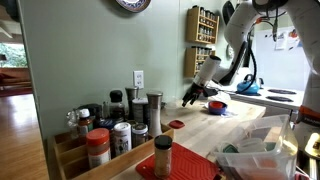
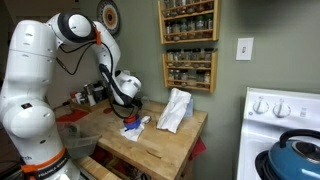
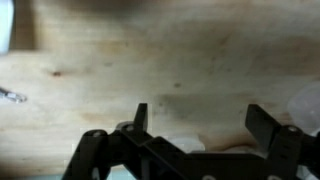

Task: Turn the two small lunch boxes on the table over

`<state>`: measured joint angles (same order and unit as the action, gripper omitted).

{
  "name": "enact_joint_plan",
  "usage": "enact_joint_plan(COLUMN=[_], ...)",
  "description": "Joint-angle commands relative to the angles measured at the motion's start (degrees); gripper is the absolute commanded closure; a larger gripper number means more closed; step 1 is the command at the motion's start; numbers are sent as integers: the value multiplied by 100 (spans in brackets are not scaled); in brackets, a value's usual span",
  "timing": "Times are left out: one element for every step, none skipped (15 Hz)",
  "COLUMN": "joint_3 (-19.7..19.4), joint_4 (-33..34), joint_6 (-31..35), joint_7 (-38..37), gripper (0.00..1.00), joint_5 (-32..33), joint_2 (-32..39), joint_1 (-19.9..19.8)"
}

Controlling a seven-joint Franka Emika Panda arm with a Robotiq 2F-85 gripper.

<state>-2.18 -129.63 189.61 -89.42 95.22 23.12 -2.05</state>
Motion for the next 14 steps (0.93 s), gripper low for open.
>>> enact_joint_plan(joint_3=[-73,245,297,384,455,657,786,893,1000,1105,1195,1271,1338,1388], joint_4=[-608,-895,-976,-1091,-1174,-1001,-1032,-1027,-1014,-1012,-997,-981,-967,-943], joint_6=[277,242,291,370,402,399,415,439,424,444,499,540,580,650], joint_7=[4,868,1025,1355,1671,923,987,922,875,834,803,758,697,656], gripper=[0,0,0,0,0,0,0,0,0,0,0,0,0,0], joint_5=[-277,-1102,-1370,-1773,-2167,-1470,-1538,-1514,-1508,-1499,-1478,-1459,-1436,-1396], joint_2=[-115,-163,-186,-198,-232,-201,-196,-209,-222,-239,-252,-286,-337,-389], joint_1=[174,-111,-105,-119,-118,-285,-369,-441,-517,-604,-694,-771,-846,-920])
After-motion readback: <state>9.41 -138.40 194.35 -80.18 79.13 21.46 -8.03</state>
